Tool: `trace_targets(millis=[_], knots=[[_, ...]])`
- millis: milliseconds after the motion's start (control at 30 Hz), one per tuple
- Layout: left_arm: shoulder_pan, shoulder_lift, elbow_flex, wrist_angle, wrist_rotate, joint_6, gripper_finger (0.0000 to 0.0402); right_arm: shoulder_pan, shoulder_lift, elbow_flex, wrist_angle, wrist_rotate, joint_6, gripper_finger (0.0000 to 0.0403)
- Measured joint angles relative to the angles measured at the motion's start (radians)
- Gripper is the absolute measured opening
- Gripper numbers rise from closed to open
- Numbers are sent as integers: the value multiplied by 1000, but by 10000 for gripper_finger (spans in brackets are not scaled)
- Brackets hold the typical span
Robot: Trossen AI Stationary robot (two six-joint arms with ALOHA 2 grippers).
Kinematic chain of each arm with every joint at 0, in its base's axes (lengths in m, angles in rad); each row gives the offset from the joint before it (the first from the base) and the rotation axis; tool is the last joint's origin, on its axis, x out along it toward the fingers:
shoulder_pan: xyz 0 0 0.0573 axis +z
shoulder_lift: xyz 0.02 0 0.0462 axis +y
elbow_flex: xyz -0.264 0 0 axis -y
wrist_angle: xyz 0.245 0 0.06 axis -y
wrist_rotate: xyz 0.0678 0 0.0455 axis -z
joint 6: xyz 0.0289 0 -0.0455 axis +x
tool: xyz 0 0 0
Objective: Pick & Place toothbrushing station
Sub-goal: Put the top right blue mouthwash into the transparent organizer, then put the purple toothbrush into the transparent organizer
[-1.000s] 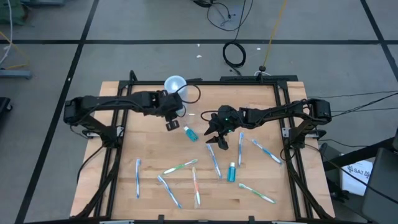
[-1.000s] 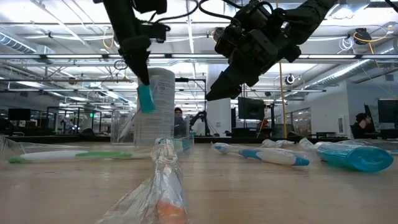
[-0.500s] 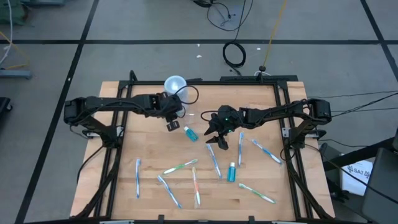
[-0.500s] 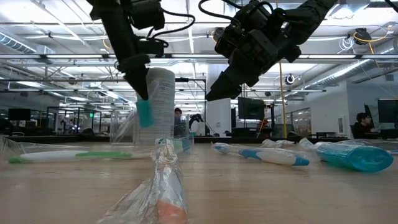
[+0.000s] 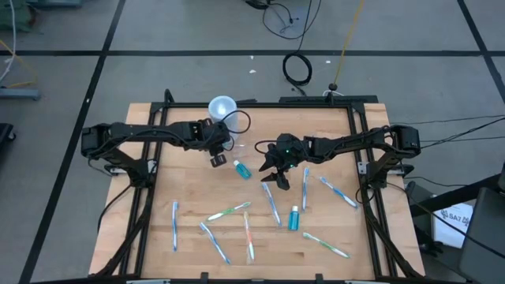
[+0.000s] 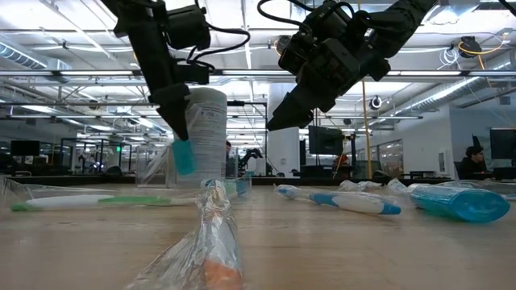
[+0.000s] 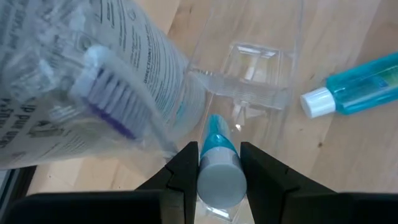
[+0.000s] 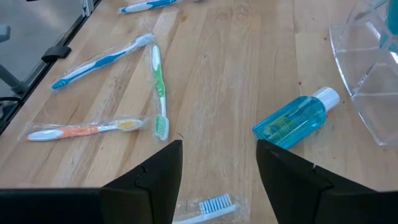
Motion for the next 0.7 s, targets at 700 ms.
trace_targets(millis=[700], knots=[[9,0,-27,37,-56,53,175,0,0,0,1,0,-50,197]])
